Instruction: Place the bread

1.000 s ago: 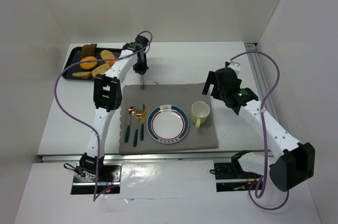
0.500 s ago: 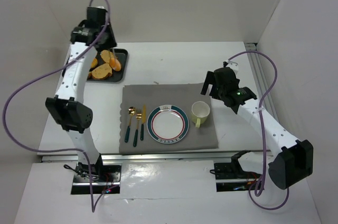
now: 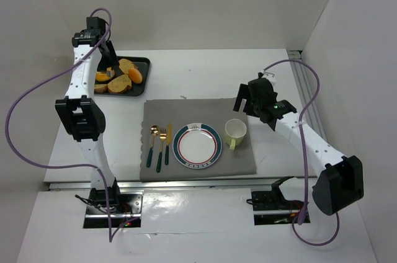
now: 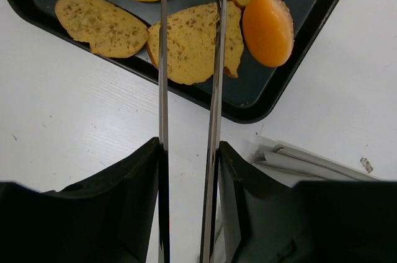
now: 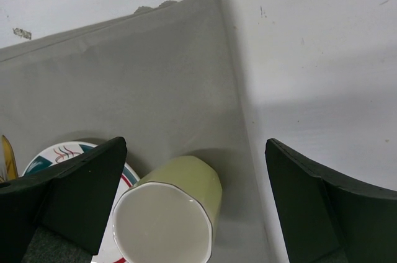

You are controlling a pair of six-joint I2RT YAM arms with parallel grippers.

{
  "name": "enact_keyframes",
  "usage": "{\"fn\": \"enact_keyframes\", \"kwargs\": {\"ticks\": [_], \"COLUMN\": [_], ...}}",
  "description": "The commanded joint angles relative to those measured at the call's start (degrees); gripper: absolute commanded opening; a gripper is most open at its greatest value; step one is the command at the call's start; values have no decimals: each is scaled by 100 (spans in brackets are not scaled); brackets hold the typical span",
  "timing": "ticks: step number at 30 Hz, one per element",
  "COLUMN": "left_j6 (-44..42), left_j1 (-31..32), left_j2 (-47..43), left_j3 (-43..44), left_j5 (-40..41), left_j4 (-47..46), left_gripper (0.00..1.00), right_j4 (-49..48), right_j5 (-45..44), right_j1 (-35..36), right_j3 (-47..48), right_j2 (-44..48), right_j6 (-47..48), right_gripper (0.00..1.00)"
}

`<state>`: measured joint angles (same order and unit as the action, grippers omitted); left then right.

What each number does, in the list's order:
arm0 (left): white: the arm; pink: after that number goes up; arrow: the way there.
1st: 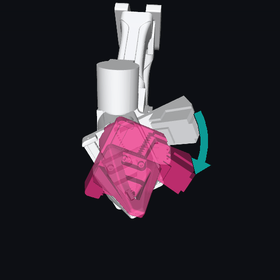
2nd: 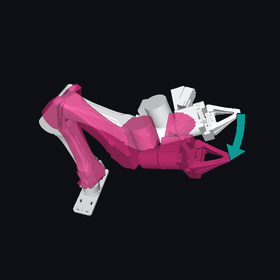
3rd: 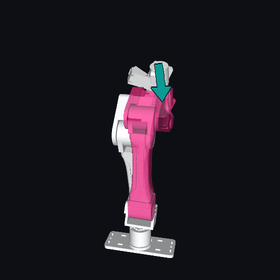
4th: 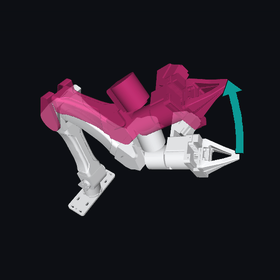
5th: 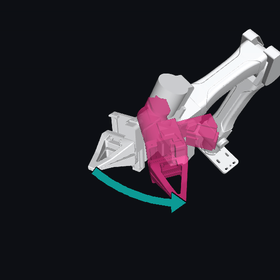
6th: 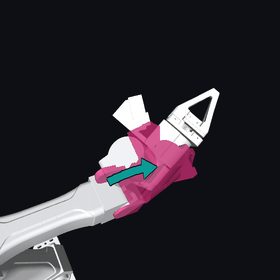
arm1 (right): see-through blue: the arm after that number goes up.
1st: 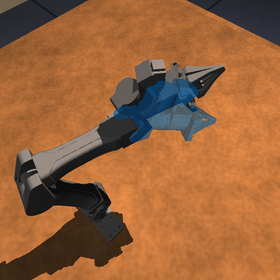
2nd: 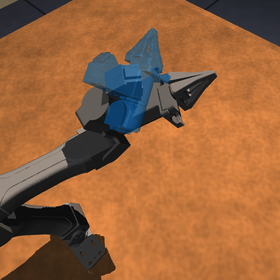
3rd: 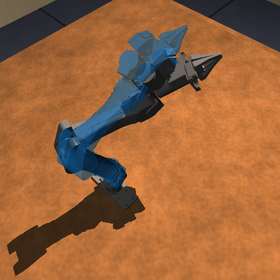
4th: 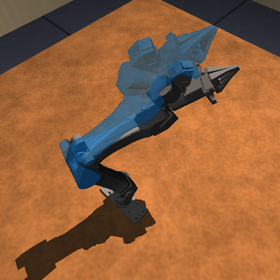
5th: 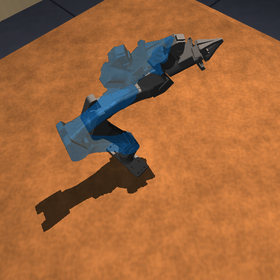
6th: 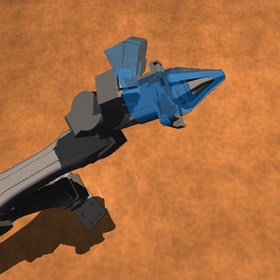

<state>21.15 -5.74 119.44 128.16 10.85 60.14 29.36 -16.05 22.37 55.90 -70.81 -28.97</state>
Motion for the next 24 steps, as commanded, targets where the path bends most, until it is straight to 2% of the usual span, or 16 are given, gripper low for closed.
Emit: {"fn": "enact_keyframes", "kwargs": {"ticks": [1,6,11,15,20,24], "left_j6": [21,21,127,337,390,452], "left_j1": [38,-15,-15,-217,-322,-323], "left_j2": [-78,-17,167,431,957,1082], "left_j3": [289,149,-142,-142,315,263], "left_j5": [-13,-355,-444,-943,-1112,-1234], "left_j4": [-72,-143,-459,-634,-671,-723], "left_gripper": [53,59,56,55,55,54], "right_j4": [-291,-291,-291,-291,-291,-291], "right_j5": [-65,-65,-3,-3,-3,-3], "right_j1": [48,48,48,48,48,48], "right_j3": [53,158,211,211,211,264], "right_j2": [-20,-232,-434,-434,-434,-548], "right_j6": [49,102,102,155,155,155], "right_gripper": [100,100,100,100,100,100]}}
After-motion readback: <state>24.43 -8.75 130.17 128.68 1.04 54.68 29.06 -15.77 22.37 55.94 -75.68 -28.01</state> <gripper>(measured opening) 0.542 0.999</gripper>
